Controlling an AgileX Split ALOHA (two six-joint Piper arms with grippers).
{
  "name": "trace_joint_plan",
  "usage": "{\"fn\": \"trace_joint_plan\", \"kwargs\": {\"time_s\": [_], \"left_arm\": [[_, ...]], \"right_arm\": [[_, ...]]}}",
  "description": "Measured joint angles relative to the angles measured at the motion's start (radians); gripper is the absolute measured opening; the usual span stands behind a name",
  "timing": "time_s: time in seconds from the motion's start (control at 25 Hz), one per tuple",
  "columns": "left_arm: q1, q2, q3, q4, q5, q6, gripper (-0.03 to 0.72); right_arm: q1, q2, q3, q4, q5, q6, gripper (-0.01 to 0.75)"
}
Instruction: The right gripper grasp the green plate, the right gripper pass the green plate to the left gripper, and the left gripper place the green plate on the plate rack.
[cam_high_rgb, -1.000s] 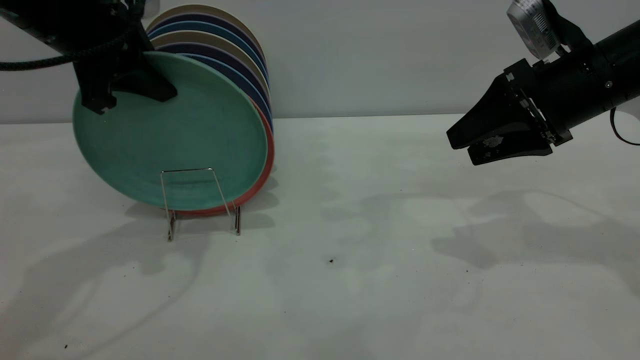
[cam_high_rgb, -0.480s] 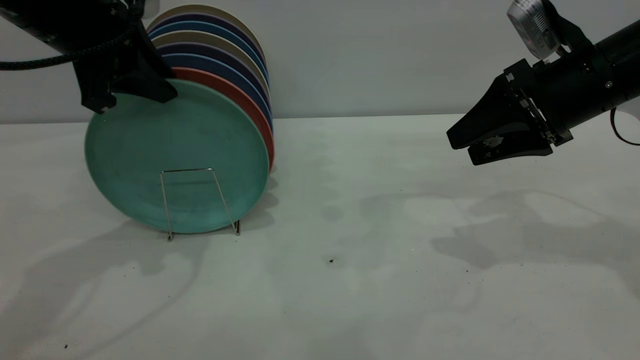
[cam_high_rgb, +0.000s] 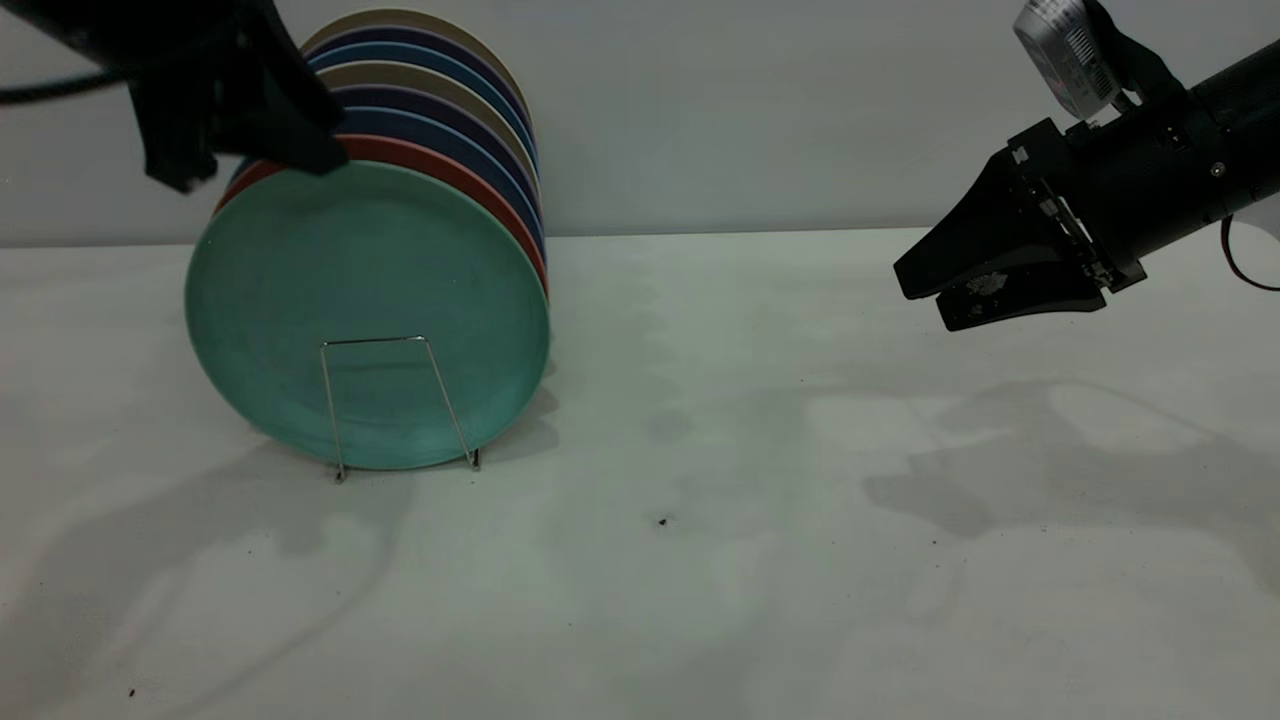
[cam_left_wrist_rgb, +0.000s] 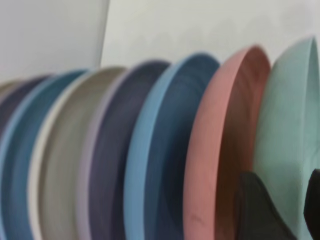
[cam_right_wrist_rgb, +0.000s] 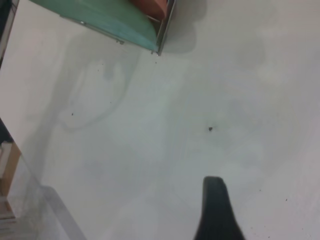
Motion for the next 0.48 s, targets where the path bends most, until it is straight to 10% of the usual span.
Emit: {"fn": "trace_joint_plan", "kwargs": {"time_s": [0.24, 0.48], "left_arm": [[0.000, -0.105, 0.000, 0.078, 0.063, -0.173, 0.285], [0.039, -0.211, 0.000, 0.156, 0.098, -0.814, 0.285]], "right_arm": [[0.000, 0.000, 0.000, 0.000, 0.000, 0.000, 0.534], [0.000, 0.000, 0.000, -0.001, 0.000, 0.019, 0.534]]}}
